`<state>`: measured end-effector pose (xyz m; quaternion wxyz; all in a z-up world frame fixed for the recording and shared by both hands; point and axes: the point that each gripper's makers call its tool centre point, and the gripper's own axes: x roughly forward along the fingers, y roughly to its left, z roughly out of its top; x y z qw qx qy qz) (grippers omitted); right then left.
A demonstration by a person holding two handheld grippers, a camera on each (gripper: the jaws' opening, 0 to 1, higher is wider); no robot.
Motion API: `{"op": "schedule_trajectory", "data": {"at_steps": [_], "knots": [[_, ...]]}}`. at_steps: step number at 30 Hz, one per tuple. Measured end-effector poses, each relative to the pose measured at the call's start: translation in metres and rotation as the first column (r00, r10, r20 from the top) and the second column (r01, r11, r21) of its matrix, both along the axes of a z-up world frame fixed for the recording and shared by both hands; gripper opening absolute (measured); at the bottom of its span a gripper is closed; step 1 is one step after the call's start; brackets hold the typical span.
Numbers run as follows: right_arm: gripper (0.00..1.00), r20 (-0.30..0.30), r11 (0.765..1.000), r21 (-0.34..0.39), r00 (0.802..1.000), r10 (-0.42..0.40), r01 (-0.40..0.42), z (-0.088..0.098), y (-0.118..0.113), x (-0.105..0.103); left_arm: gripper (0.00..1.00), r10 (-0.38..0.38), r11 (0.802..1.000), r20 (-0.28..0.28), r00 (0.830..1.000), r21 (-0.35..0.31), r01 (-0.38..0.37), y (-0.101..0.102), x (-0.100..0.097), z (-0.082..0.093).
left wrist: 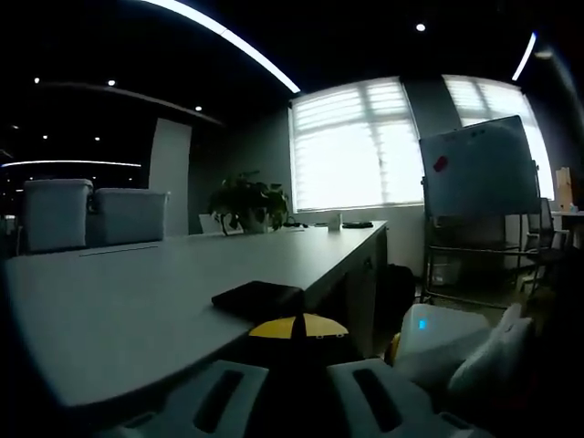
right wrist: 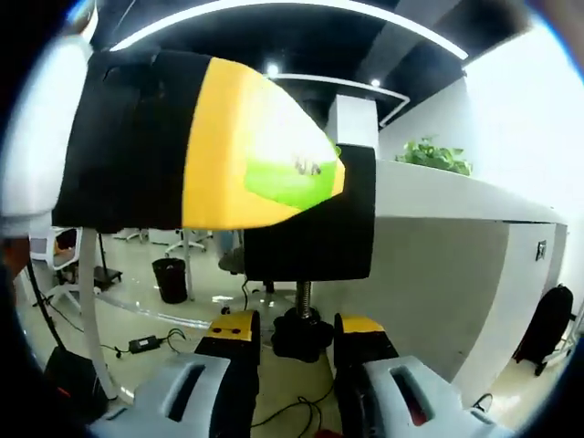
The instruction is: Clamp the fixed fixture on the desktop, loosen the retaining clip, secure it to the edge of the desk, and tighten the retaining clip.
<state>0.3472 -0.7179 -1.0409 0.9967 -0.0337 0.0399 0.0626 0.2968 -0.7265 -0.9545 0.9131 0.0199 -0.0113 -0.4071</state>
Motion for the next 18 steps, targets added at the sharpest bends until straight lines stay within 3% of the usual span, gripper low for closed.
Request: {"op": "schedule_trajectory", "data": {"at_steps": [5,12,16,18], "knots": [[0.24,-0.003,1.0,-0.012,1.0,0.023,-0.023,0.0018,-0.0045,0.0005,0.01,0.008,1.0,0.01,1.0,0.011,-0.008,-0.0006,0.0,0.0003],[0.23,-0.006,0.986,-0.025,0.986,0.165,-0.165,0.001,-0.0012,0.0005,0.01,0.024,0.999,0.009,1.0,0.029,-0.024,-0.0026,0.001,-0.0002],[0.22,-0.006,0.948,-0.048,0.949,0.314,-0.314,0.0004,0.0024,0.0018,0.01,0.03,0.998,0.01,1.0,0.046,-0.03,-0.0028,0.0016,-0.0005],[0.22,-0.009,0.911,-0.087,0.915,0.403,-0.403,0.0005,0.0049,0.0009,0.01,0.037,0.998,0.008,0.999,0.049,-0.038,-0.0029,0.0017,-0.0008]]}}
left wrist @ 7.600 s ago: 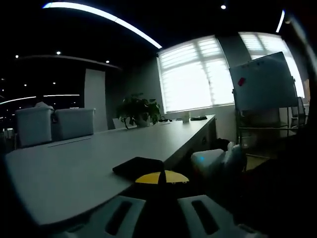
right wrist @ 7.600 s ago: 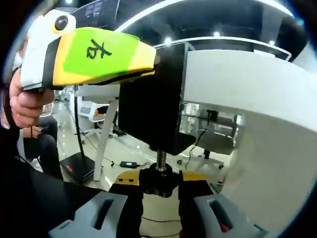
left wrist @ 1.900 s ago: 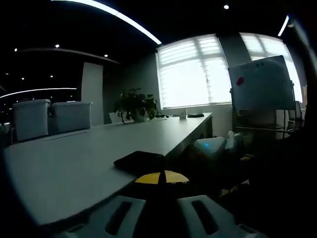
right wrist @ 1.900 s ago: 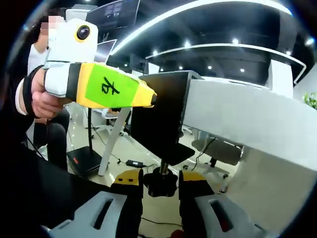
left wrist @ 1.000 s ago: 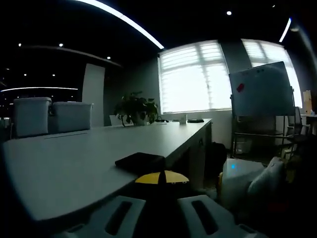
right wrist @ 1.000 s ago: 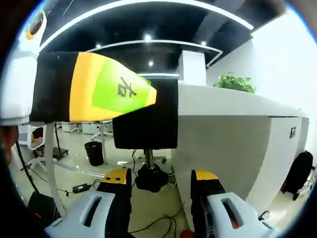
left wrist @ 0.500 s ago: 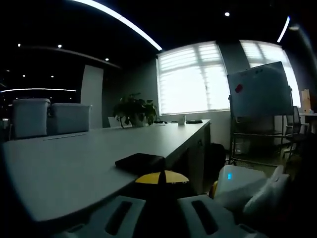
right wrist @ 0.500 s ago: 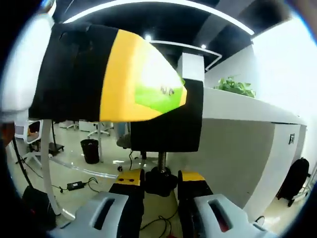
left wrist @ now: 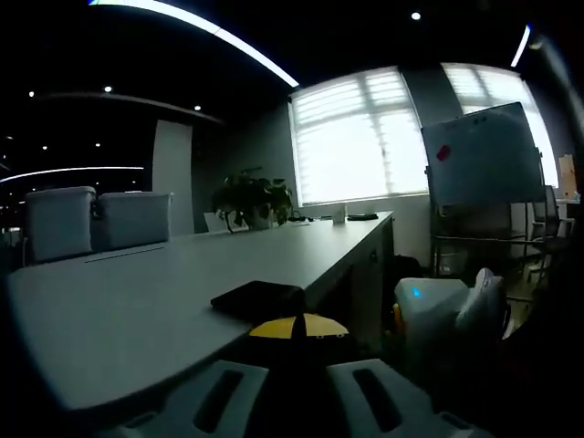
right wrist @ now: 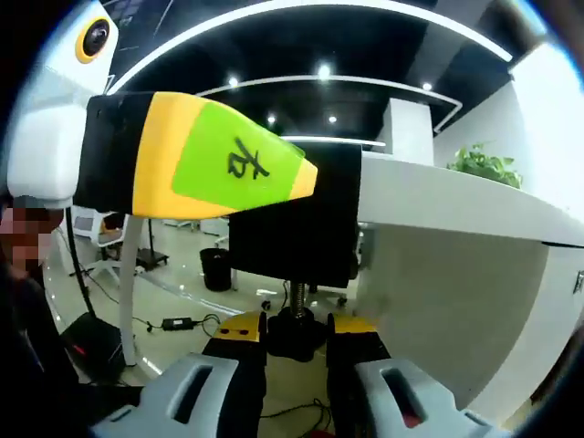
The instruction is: Clamp the fixed fixture on the desktop, loosen the retaining clip, secure it to the edge of the desk, and tighten the retaining clip.
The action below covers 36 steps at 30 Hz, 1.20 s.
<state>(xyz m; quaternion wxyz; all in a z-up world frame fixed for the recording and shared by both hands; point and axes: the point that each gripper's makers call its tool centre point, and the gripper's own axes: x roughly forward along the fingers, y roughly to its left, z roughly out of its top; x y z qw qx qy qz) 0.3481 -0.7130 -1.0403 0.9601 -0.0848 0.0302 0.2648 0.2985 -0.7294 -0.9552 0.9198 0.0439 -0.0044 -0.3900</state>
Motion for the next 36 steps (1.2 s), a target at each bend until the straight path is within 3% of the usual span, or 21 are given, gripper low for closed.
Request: {"op": "schedule_trajectory", "data": {"at_steps": [2,4,5,6,9,13,18,22,27,29,32,36], "knots": [[0.22,-0.041,0.991,0.045,0.991,0.125,-0.123,-0.001,0.004,-0.002,0.01,0.005,1.0,-0.004,1.0,0.003,-0.005,0.0,0.0,0.0],[0.22,-0.058,0.971,0.074,0.971,0.233,-0.229,-0.001,0.003,-0.002,0.01,-0.001,1.0,-0.01,1.0,-0.005,0.001,0.0,0.0,0.0],[0.22,-0.039,0.952,0.052,0.952,0.303,-0.3,-0.001,0.005,-0.003,0.01,-0.001,1.0,-0.012,1.0,-0.006,0.001,0.0,0.0,0.0],[0.22,-0.04,0.944,0.039,0.944,0.329,-0.327,-0.001,0.003,-0.002,0.01,0.003,1.0,-0.011,1.0,0.0,-0.003,-0.001,0.0,0.0],[0.23,-0.039,0.892,0.029,0.891,0.452,-0.451,0.0,0.006,-0.004,0.01,0.015,0.999,-0.006,1.0,0.031,-0.015,-0.003,0.0,0.0],[0.23,-0.043,0.847,0.039,0.846,0.532,-0.531,0.0,0.01,-0.008,0.01,0.023,0.999,-0.016,1.0,0.026,-0.023,-0.002,0.001,0.0],[0.23,-0.033,0.822,0.059,0.822,0.568,-0.566,-0.002,0.01,-0.001,0.01,0.029,0.999,-0.016,0.999,0.031,-0.029,-0.002,0.001,-0.001],[0.24,0.0,0.836,0.049,0.837,0.547,-0.547,-0.002,0.014,-0.001,0.01,0.028,0.999,-0.014,1.0,0.045,-0.027,-0.003,0.001,-0.002],[0.24,0.001,0.875,0.046,0.876,0.482,-0.482,0.0,0.012,-0.006,0.01,0.024,0.999,-0.009,1.0,0.048,-0.024,-0.003,0.001,-0.001],[0.25,0.013,0.901,0.038,0.902,0.431,-0.432,0.002,0.009,-0.006,0.01,0.021,0.999,-0.017,1.0,0.027,-0.02,-0.002,0.001,-0.001],[0.31,0.017,0.92,0.024,0.92,0.392,-0.392,0.0,0.008,-0.004,0.01,0.015,1.0,-0.019,1.0,0.019,-0.015,-0.002,0.001,-0.001],[0.38,0.084,0.962,-0.081,0.96,0.266,-0.26,0.004,0.005,-0.01,0.01,0.003,1.0,-0.011,1.0,0.024,-0.003,-0.003,0.001,-0.001]]}}
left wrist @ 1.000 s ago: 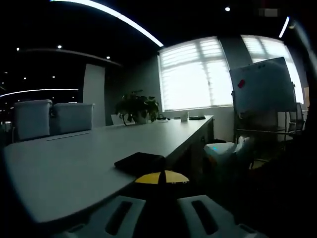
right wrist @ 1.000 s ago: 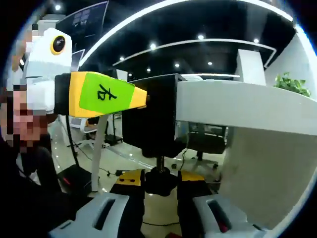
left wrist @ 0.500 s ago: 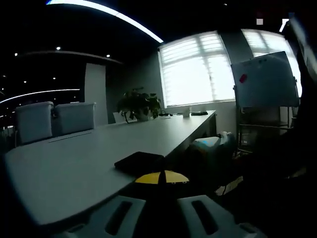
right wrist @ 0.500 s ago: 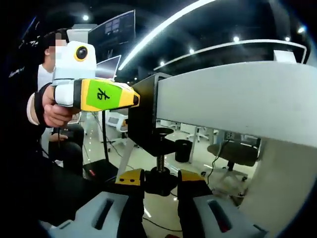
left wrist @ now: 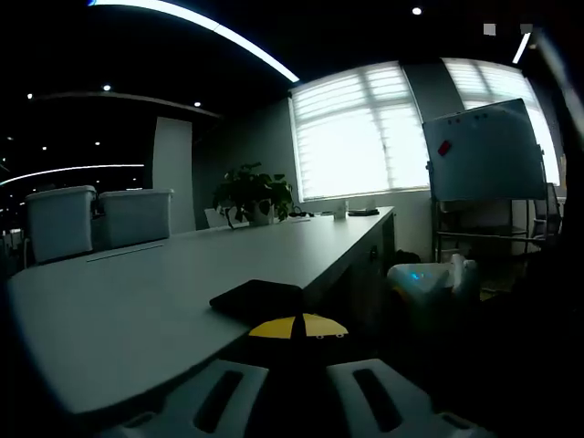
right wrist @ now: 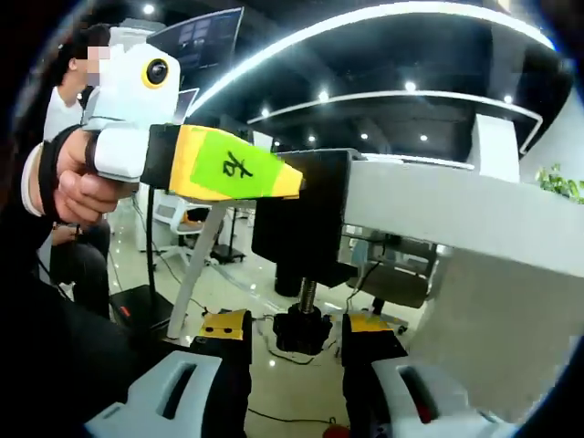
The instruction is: Clamp the fixed fixture on the desktop, loosen the retaining clip, secure it to the edge of the desk, and tighten the retaining clip.
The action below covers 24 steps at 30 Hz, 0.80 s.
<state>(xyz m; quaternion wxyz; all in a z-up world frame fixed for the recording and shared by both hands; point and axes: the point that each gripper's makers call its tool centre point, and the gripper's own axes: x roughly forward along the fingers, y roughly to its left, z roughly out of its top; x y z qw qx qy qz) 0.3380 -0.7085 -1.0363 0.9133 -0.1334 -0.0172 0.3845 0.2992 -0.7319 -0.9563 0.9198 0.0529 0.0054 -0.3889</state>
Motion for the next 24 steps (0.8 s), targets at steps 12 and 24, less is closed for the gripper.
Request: {"op": "schedule_trajectory", "data": {"at_steps": [12,24], "knots": [[0.43,-0.054,0.869,0.066,0.872,-0.487,0.49,-0.005,-0.007,-0.006,0.01,-0.056,0.998,0.017,0.998,-0.02,0.056,0.003,-0.002,0.001],[0.44,-0.085,0.78,0.059,0.781,-0.618,0.624,-0.009,-0.009,0.011,0.01,-0.084,0.995,0.017,0.996,-0.052,0.085,0.009,-0.004,0.002]]}}
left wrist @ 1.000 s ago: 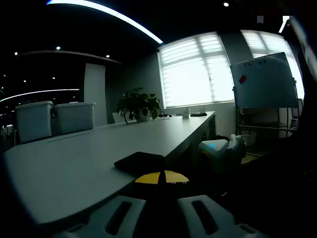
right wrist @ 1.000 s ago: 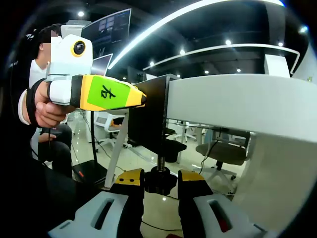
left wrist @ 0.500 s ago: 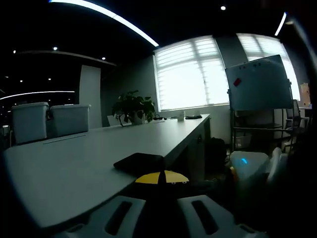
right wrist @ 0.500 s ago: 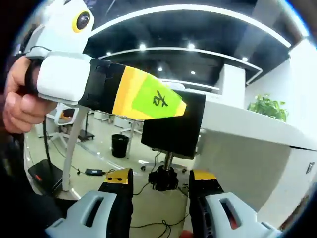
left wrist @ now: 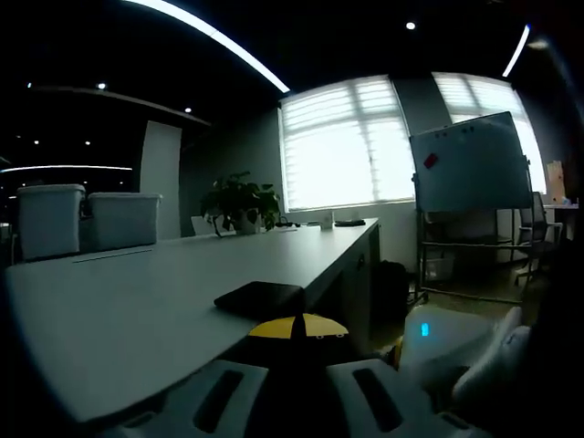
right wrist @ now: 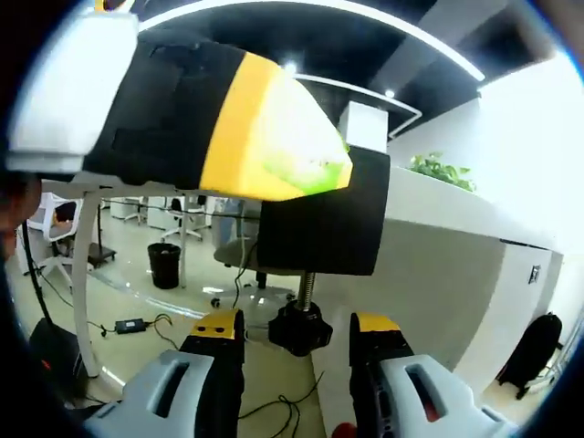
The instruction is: Clamp the fixed fixture on the desktop, loosen the retaining clip, secure it to the edge of the desk, and tighten the retaining clip.
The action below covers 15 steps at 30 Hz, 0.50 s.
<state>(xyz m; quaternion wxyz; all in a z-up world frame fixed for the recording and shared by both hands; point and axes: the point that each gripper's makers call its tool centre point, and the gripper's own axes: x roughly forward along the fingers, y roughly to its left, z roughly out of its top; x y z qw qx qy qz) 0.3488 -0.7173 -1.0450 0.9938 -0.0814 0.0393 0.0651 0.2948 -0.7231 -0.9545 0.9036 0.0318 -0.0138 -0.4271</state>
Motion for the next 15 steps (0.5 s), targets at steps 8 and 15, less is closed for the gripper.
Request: {"op": "schedule_trajectory", "data": {"at_steps": [8,15], "knots": [[0.41,-0.013,0.998,0.03,0.999,-0.051,0.051,-0.0037,-0.0011,0.0023,0.01,-0.006,1.0,0.0,1.0,-0.003,0.006,0.0007,-0.0001,0.0002],[0.26,-0.018,0.997,0.049,0.999,-0.051,0.052,-0.002,-0.0044,0.0033,0.01,-0.002,1.0,-0.003,1.0,-0.004,0.002,-0.0001,0.0018,-0.0003]]}}
